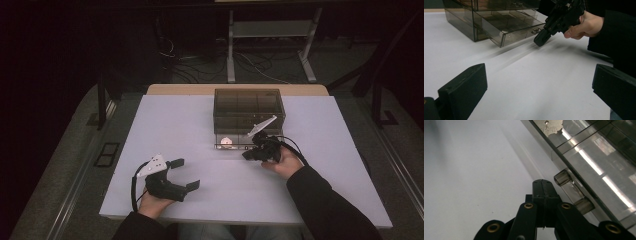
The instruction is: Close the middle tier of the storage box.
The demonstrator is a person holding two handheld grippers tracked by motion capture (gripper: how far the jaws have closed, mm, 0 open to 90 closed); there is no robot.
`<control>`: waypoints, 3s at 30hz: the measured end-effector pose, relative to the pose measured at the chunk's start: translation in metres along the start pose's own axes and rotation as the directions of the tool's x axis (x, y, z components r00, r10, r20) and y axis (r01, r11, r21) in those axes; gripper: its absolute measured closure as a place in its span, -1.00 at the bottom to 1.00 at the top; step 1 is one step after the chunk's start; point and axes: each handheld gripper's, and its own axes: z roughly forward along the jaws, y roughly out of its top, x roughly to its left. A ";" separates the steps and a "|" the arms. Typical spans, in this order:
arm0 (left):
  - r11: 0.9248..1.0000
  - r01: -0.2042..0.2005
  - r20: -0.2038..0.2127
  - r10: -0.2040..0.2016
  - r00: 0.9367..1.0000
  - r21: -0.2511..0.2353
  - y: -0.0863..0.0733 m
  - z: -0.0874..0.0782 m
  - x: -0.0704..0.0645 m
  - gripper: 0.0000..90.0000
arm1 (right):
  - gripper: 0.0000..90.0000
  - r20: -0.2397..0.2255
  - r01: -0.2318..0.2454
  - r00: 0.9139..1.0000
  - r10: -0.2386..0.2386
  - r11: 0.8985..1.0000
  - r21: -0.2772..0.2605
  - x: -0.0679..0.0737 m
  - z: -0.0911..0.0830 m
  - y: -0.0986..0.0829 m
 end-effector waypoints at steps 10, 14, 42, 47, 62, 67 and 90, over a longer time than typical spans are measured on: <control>1.000 0.002 0.000 -0.002 1.000 -0.001 0.000 0.000 0.000 -1.00 | 0.98 0.017 -0.014 1.000 0.014 1.000 -0.013 -0.005 -0.003 0.001; 1.000 0.002 0.001 -0.002 1.000 -0.002 0.000 0.000 0.000 -1.00 | 0.98 0.022 -0.007 1.000 0.007 1.000 -0.008 -0.006 -0.002 0.003; 1.000 0.000 0.001 0.000 1.000 0.000 0.000 0.000 0.000 -1.00 | 0.98 0.058 -0.055 0.997 0.057 0.998 -0.038 -0.020 -0.005 0.013; 1.000 0.004 0.001 -0.004 1.000 -0.004 0.000 0.000 0.000 -1.00 | 0.98 0.063 -0.057 0.996 0.059 0.997 -0.043 -0.022 -0.005 0.016; 1.000 0.003 0.000 -0.003 1.000 -0.002 0.000 0.000 0.000 -1.00 | 0.98 0.065 -0.085 0.994 0.090 0.994 -0.067 -0.029 -0.004 0.019; 1.000 0.002 0.000 -0.002 1.000 -0.001 0.000 0.000 0.000 -1.00 | 0.98 0.068 -0.089 0.993 0.095 0.993 -0.078 -0.030 -0.002 0.021; 1.000 0.000 0.001 0.000 1.000 0.001 0.000 0.000 0.000 -1.00 | 0.98 0.082 -0.120 0.988 0.128 0.988 -0.099 -0.039 0.003 0.027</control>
